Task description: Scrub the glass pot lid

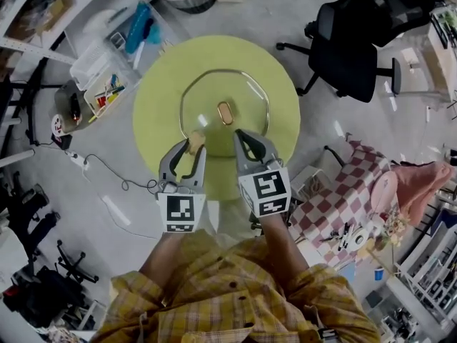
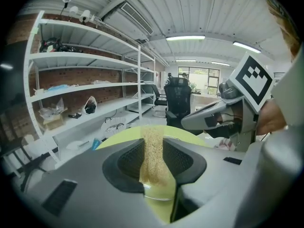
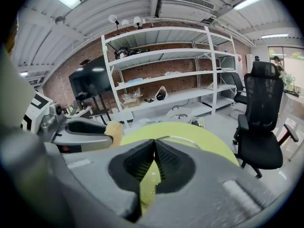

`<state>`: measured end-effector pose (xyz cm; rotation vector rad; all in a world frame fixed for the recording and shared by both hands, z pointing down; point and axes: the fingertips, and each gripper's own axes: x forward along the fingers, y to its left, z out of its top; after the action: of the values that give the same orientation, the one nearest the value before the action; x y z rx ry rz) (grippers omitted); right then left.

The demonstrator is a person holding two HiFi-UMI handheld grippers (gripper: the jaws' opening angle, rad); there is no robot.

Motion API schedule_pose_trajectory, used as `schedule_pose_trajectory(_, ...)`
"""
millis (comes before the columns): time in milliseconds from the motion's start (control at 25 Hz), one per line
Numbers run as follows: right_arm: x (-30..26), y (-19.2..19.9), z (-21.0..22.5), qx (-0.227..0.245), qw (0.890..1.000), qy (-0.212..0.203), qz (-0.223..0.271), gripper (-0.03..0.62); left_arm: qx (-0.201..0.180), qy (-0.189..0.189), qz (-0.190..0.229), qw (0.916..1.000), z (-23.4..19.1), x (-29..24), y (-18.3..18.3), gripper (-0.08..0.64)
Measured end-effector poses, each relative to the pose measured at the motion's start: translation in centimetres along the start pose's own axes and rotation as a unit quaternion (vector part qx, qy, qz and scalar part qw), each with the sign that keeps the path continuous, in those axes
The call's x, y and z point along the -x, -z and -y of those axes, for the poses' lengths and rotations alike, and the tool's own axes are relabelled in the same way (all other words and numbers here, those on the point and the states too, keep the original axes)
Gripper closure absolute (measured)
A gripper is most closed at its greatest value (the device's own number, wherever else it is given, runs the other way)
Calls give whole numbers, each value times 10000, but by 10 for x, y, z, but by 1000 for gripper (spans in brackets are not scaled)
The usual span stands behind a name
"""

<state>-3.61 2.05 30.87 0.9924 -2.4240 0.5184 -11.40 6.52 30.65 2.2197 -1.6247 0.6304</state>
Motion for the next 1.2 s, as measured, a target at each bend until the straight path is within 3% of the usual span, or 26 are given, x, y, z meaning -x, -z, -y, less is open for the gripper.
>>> schedule_pose_trajectory(160,-16,11,0,-11,9999,-2,-125,585,-201,162,-24,9997,-2,-13,12,436)
schedule_pose_trajectory(720,-54,59,9,-138,9967,147,-783,541,-109,365,-203,9991,-1,-35,50,436)
schedule_pose_trajectory(1200,-75,76,17,-56,9956,246,-903,494,-101,409,-307,9986,-1,-49,79,436)
